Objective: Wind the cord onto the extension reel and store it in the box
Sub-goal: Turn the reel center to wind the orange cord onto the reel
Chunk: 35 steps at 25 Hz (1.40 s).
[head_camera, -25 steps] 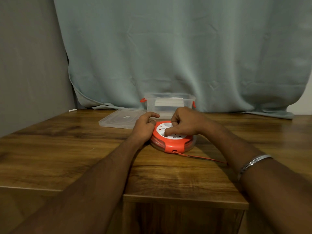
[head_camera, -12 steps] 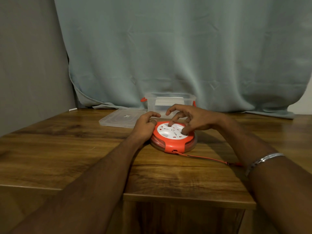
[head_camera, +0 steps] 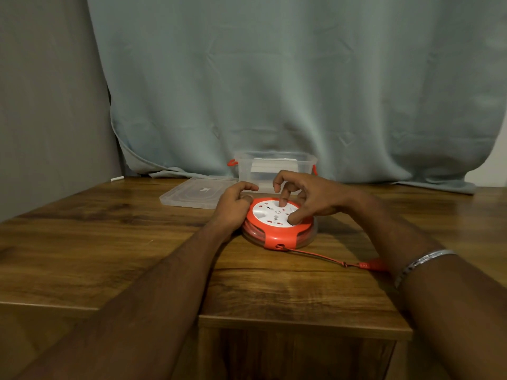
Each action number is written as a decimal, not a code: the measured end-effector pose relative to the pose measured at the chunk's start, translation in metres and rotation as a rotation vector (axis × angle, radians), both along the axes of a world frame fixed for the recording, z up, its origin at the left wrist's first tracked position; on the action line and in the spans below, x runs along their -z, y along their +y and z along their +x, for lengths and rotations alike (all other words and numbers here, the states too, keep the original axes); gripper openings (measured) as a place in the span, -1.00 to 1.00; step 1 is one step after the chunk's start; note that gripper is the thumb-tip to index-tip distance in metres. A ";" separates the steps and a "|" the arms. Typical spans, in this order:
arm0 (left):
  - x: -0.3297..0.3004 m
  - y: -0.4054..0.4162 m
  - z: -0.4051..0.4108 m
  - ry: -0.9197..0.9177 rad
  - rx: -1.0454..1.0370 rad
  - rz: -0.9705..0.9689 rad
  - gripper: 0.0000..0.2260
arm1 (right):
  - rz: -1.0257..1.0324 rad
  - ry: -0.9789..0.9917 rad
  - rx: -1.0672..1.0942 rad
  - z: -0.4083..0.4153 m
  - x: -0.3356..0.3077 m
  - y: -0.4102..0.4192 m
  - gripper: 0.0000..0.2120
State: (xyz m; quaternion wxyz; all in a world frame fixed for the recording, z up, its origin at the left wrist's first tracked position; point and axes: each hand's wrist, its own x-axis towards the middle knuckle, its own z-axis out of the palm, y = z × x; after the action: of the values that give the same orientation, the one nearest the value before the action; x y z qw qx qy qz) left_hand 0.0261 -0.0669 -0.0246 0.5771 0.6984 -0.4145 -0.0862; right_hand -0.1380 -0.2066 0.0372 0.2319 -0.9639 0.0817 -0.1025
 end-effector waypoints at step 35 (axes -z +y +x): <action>-0.001 0.003 -0.001 0.078 0.087 -0.029 -0.82 | 0.024 -0.005 -0.053 -0.002 -0.007 0.004 -0.36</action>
State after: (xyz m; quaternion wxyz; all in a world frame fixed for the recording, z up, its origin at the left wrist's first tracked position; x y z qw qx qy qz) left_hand 0.0256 -0.0640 -0.0235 0.5987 0.6673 -0.4229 -0.1321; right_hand -0.1399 -0.2024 0.0444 0.2461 -0.9626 0.0566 -0.0977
